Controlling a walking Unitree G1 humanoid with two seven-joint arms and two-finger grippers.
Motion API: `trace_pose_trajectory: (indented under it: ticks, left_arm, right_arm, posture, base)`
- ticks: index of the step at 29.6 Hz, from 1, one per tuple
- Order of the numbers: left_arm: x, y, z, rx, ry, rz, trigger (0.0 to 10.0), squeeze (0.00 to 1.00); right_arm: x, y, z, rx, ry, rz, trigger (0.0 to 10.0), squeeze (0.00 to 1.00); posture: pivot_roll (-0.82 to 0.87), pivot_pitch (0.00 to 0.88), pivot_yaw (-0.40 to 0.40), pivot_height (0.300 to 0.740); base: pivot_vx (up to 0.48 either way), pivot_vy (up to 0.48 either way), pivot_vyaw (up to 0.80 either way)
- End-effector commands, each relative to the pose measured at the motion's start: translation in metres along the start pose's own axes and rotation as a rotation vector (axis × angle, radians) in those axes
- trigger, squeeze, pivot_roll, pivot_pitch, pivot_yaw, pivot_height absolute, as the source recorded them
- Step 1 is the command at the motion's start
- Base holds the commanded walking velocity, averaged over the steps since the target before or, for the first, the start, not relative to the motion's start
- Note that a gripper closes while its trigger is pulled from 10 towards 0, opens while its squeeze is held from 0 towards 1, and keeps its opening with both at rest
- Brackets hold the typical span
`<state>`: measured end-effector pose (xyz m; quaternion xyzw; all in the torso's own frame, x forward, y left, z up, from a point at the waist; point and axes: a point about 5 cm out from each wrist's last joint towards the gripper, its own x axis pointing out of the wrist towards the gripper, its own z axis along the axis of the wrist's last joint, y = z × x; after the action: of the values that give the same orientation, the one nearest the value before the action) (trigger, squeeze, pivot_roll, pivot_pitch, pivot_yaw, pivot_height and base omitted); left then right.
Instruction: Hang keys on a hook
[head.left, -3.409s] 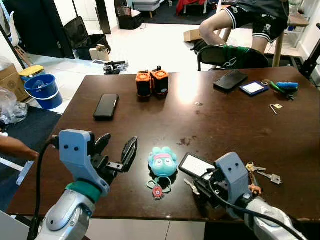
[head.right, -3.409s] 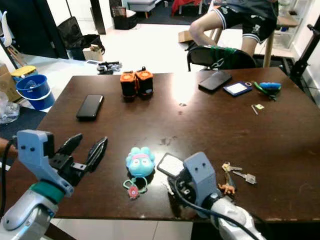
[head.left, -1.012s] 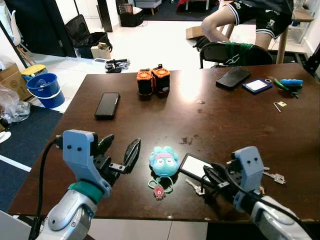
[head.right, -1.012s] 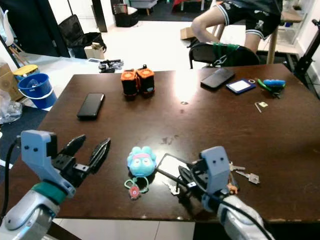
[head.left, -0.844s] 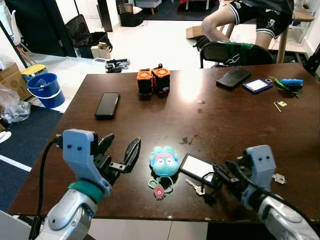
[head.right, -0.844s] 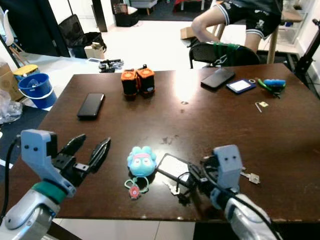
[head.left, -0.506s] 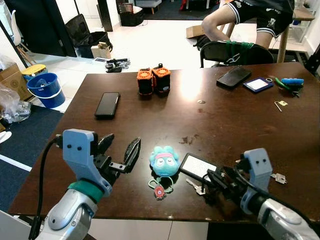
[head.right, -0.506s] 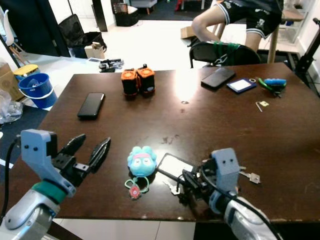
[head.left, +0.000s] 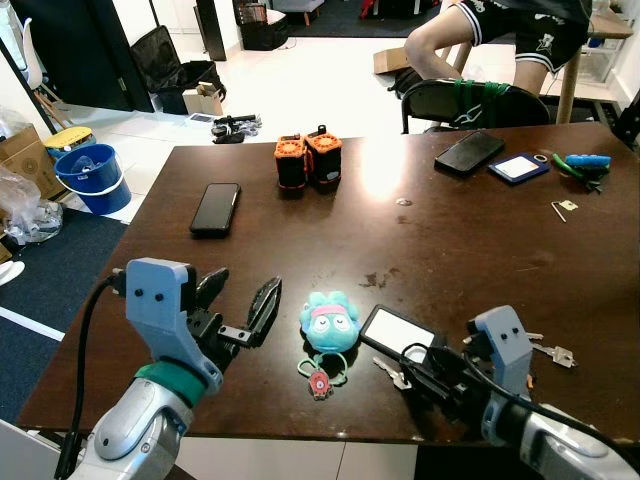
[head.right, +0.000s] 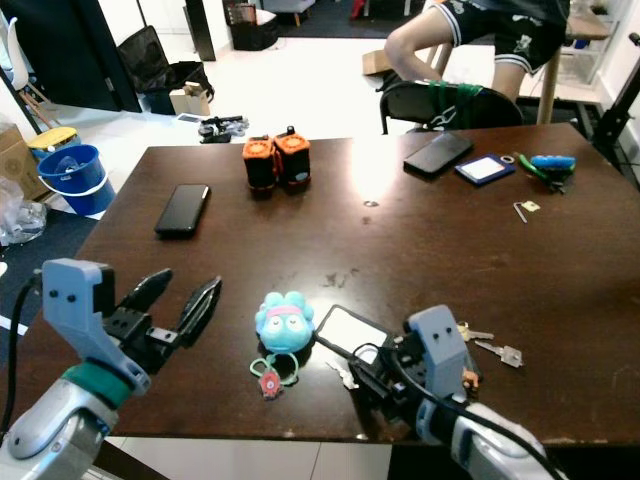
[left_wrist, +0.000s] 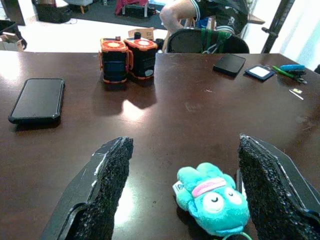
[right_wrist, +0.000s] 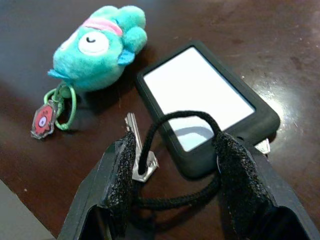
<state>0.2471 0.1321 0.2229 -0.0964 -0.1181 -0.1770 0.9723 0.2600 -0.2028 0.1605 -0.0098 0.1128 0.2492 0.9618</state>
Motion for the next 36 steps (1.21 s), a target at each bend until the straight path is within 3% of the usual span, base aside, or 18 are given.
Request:
trace_pose_trajectory:
  ticks: [1, 12, 13, 14, 15, 16, 17, 18, 36]
  left_arm:
    - [-0.0053, 0.0016, -0.0014, -0.002, 0.017, -0.003, 10.0, 0.00]
    - [-0.0064, 0.0008, -0.0013, 0.000, 0.023, -0.008, 10.0, 0.00]
    - [-0.0064, 0.0007, -0.0014, 0.001, 0.024, -0.009, 10.0, 0.00]
    - [-0.0064, 0.0007, -0.0014, 0.001, 0.024, -0.009, 10.0, 0.00]
    - [-0.0063, 0.0007, -0.0014, 0.001, 0.024, -0.010, 10.0, 0.00]
    - [-0.0060, 0.0005, -0.0014, 0.001, 0.025, -0.010, 10.0, 0.00]
    - [-0.0058, 0.0004, -0.0015, 0.001, 0.026, -0.011, 10.0, 0.00]
    - [-0.0055, 0.0002, -0.0016, 0.002, 0.026, -0.012, 10.0, 0.00]
    - [-0.0056, -0.0016, -0.0033, 0.015, 0.038, -0.028, 10.0, 0.00]
  right_arm:
    - [-0.0033, -0.0021, -0.0060, 0.011, 0.018, -0.001, 10.0, 0.00]
    - [-0.0060, -0.0071, -0.0122, 0.024, 0.035, -0.019, 10.0, 0.00]
    - [-0.0056, -0.0067, -0.0129, 0.025, 0.036, -0.018, 4.9, 0.00]
    - [-0.0056, -0.0067, -0.0129, 0.025, 0.036, -0.018, 4.9, 0.00]
    - [-0.0053, -0.0065, -0.0134, 0.026, 0.035, -0.017, 3.9, 0.00]
    - [-0.0048, -0.0057, -0.0133, 0.027, 0.034, -0.015, 1.8, 0.00]
    - [-0.0045, -0.0052, -0.0131, 0.027, 0.033, -0.014, 1.8, 0.00]
    - [-0.0041, -0.0048, -0.0130, 0.027, 0.032, -0.012, 0.2, 0.00]
    - [-0.0028, -0.0022, -0.0126, 0.013, 0.043, 0.006, 0.0, 0.00]
  posture:
    - [-0.17, 0.179, 0.215, 0.740]
    - [-0.16, 0.183, 0.219, 0.740]
    - [-0.16, 0.183, 0.219, 0.740]
    - [-0.16, 0.183, 0.219, 0.740]
    - [-0.16, 0.183, 0.219, 0.740]
    - [-0.16, 0.183, 0.219, 0.740]
    - [-0.16, 0.183, 0.219, 0.740]
    - [-0.16, 0.183, 0.219, 0.740]
    - [-0.16, 0.183, 0.219, 0.740]
  base:
    - [0.000, 0.000, 0.00]
    - [0.000, 0.000, 0.00]
    - [0.000, 0.000, 0.00]
    - [0.000, 0.000, 0.00]
    - [0.000, 0.000, 0.00]
    - [0.000, 0.000, 0.00]
    - [0.000, 0.000, 0.00]
    - [0.000, 0.000, 0.00]
    - [0.000, 0.000, 0.00]
